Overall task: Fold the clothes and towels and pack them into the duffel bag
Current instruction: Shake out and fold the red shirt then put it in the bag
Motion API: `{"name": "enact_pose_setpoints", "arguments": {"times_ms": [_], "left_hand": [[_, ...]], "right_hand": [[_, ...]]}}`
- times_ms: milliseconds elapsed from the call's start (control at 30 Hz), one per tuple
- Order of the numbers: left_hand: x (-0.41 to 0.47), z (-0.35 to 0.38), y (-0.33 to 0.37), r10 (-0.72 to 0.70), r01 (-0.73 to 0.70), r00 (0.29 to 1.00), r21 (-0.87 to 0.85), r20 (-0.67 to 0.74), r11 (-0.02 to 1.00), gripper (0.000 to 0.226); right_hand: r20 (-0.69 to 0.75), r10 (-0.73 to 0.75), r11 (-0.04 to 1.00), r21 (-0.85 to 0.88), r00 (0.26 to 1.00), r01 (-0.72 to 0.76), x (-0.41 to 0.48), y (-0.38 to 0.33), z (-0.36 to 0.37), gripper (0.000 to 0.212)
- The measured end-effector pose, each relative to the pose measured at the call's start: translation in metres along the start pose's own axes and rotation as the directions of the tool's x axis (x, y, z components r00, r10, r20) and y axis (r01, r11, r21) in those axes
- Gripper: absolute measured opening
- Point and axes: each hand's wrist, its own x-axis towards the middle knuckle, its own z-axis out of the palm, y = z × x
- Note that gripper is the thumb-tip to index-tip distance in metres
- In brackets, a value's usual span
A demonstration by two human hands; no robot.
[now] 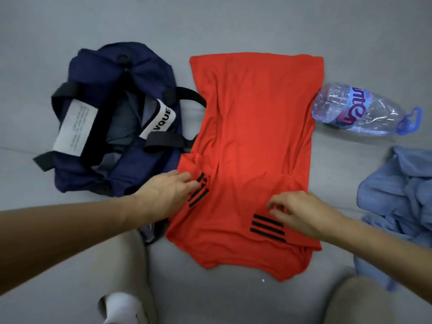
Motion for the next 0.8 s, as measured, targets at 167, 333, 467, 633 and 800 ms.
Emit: {"name": "enact_pose_setpoints", "arguments": {"times_ms": [167, 333, 467, 633, 800], "left_hand": [[-0.016, 0.022, -0.009, -0.312, 0.305, 0.95, -0.208, 0.0, 0.929, 0.037], [0.001, 0.06, -0.002, -0.337, 0.304, 0.927, -0.197, -0.162, 0.932, 0.062], [-0.008, 0.067, 0.001, -0.271, 0.261, 0.941, -0.075, -0.202, 0.962, 0.062], [0.004, 0.064, 0.018, -0.221, 0.215, 0.953, -0.054, -0.206, 0.975, 0.055], [0.025, 0.046, 0.036, -0.532, 0.457, 0.842, -0.406, -0.091, 0.792, 0.049]], "right_hand": [[0.156, -0.002, 0.998, 0.055, 0.988, -0.007, 0.066, -0.055, -0.048, 0.02], [-0.039, 0.024, 0.987, 0.158, 0.999, -0.018, 0.133, -0.103, -0.005, 0.05], [-0.204, 0.049, 0.983, 0.182, 0.978, -0.012, 0.144, -0.121, 0.032, 0.057], [-0.261, 0.214, 0.865, 0.498, 0.941, -0.058, 0.152, -0.116, 0.033, 0.045], [0.074, 0.349, 0.418, 0.88, 0.934, -0.225, 0.164, -0.118, 0.016, 0.016]]}}
